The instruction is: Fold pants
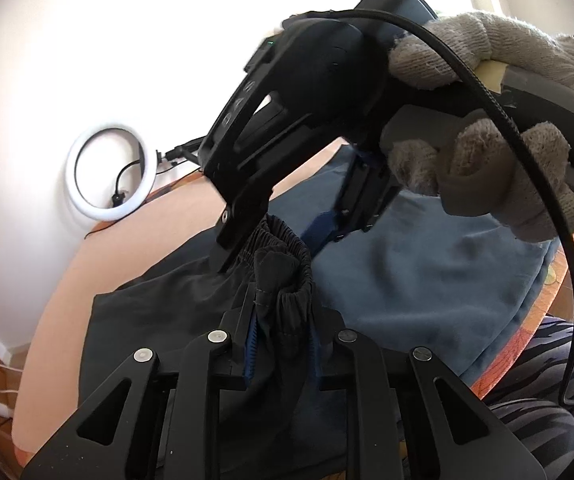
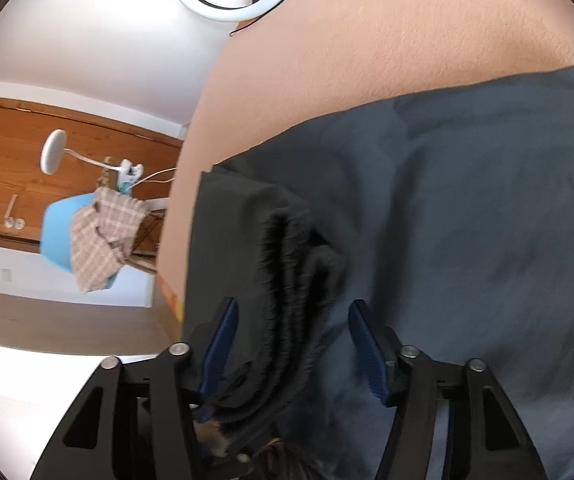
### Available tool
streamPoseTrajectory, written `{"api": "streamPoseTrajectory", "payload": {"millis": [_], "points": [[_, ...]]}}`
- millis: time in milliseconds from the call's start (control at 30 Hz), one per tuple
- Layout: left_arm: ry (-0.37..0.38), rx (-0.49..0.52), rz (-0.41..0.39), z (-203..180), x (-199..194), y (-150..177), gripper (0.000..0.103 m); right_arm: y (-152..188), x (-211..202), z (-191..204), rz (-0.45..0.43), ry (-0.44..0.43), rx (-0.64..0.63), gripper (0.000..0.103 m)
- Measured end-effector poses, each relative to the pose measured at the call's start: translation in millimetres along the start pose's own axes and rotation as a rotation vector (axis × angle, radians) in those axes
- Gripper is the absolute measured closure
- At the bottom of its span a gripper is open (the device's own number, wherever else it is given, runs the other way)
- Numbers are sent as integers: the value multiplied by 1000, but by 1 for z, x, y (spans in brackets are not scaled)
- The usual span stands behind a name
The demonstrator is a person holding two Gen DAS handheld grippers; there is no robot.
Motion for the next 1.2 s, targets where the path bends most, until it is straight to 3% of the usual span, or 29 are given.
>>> {"api": "streamPoseTrajectory", "payload": {"millis": [100, 200, 300, 433, 567, 733, 1000, 1200], "points": [[9, 7, 7, -2, 3, 3, 85, 1, 1, 4, -17, 22, -34, 81], [37, -24, 23, 0, 2, 1, 79, 1, -3, 8, -49, 47, -75, 86], [110, -95, 40, 10, -1, -1, 60, 2, -13, 8, -81, 45, -93, 86], [140, -217, 7, 34, -28, 2, 52, 9, -37, 1, -135, 60, -127, 87], [98, -389, 13, 78, -38, 20, 52, 16, -57, -18, -176, 74, -111, 87], [52, -495, 87, 114, -22, 51, 51, 25, -85, -48, -226, 86, -57, 87], [92, -468, 112, 111, -6, 45, 51, 39, -125, -68, -283, 138, -56, 87], [136, -476, 115, 99, -4, 40, 45, 46, -150, -74, -324, 176, -72, 87]]}}
Point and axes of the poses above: each gripper's, at about its wrist camera, not at the fingertips, and x roughly the way its jaws point, z to its left, y to its underside, the point moved 9 cm from there along x, roughly the way its jaws point, and after that the axes turned 2 degrees about z, right-handed, at the moved point
